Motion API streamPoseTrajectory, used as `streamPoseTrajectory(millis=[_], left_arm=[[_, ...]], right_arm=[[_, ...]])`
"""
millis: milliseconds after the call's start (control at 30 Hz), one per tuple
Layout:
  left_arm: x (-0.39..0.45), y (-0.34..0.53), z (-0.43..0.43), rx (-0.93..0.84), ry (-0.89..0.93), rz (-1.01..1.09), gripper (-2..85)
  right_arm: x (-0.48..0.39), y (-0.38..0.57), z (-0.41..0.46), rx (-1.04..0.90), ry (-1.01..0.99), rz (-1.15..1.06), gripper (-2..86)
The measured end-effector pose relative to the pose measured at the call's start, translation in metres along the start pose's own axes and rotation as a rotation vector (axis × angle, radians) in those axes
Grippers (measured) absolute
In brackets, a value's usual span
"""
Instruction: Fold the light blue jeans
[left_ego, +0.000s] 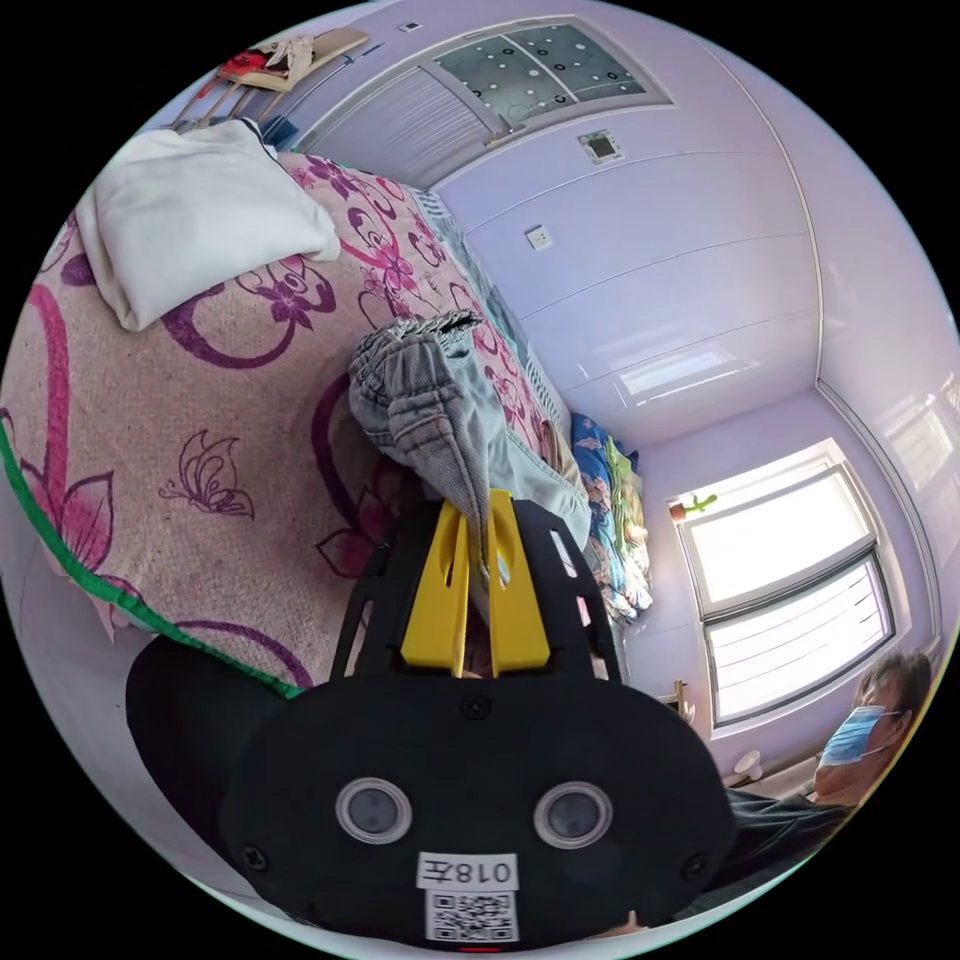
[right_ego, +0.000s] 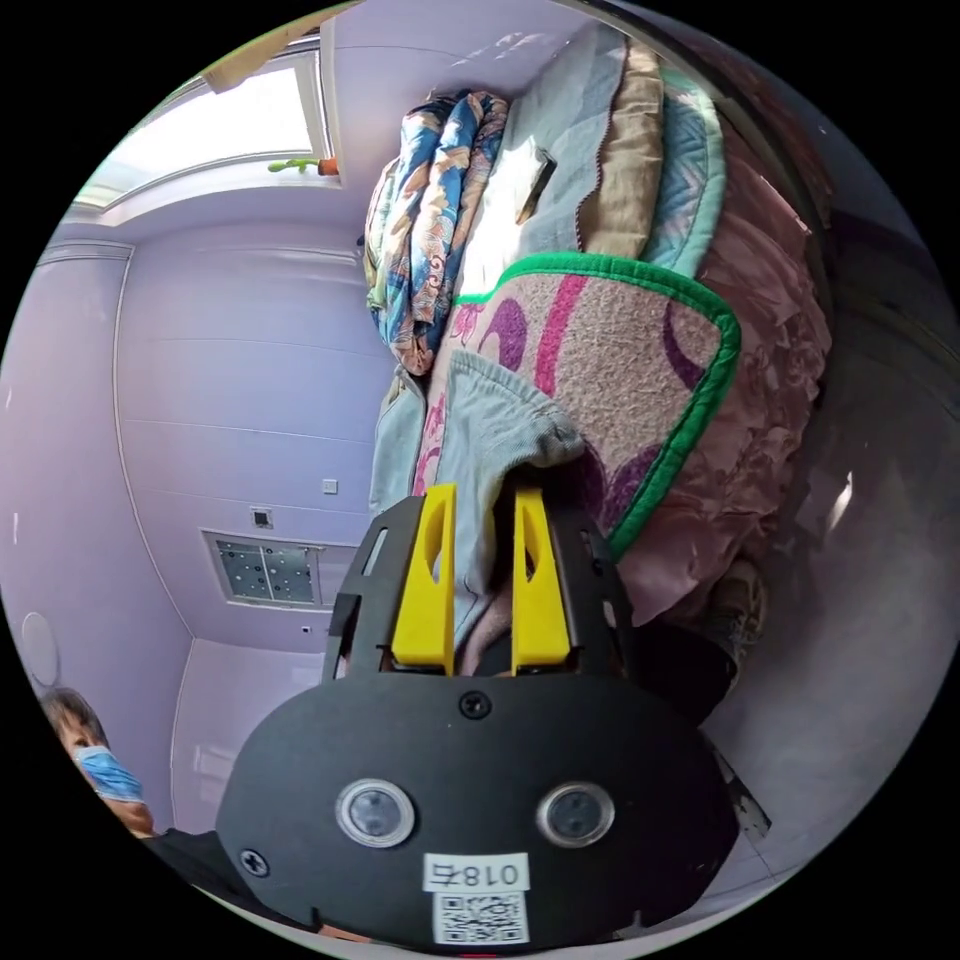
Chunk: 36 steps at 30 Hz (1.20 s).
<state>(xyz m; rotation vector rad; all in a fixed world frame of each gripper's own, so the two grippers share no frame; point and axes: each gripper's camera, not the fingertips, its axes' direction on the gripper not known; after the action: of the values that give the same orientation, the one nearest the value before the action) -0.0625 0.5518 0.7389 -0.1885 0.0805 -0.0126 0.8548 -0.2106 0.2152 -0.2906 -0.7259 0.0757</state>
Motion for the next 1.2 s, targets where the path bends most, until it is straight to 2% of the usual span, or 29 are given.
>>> streamPoseTrajectory(millis=[100, 233, 467, 533, 667, 1100, 1200], left_arm=[[0.001, -0.002, -0.011, 0.011, 0.012, 0.011, -0.8], [0.004, 0.004, -0.042, 0.017, 0.023, 0.067, -0.9], [-0.031, 0.057, -0.104, 0.007, 0.007, 0.066, -0.8], [-0.042, 0.069, -0.108, -0.023, -0.013, 0.056, -0.9], [-0.054, 0.083, -0.114, -0.029, -0.005, 0.046, -0.9], [-0.060, 0.087, -0.126, 0.014, 0.033, 0.088, -0.8], [-0.066, 0.094, -0.127, -0.021, 0.029, 0.101, -0.6]], right_arm=[[-0.010, -0.004, -0.004, 0.045, 0.042, -0.015, 1.2], [-0.056, -0.003, -0.018, 0.041, 0.084, -0.173, 0.4], [-0.059, 0.024, -0.064, 0.035, 0.024, -0.206, 0.1], [-0.052, 0.033, -0.068, 0.008, 0.068, -0.190, 0.1], [-0.056, 0.041, -0.077, 0.031, 0.024, -0.185, 0.1], [-0.129, 0.032, -0.060, 0.089, -0.053, -0.361, 0.3], [-0.130, 0.031, -0.064, 0.121, -0.105, -0.413, 0.4]])
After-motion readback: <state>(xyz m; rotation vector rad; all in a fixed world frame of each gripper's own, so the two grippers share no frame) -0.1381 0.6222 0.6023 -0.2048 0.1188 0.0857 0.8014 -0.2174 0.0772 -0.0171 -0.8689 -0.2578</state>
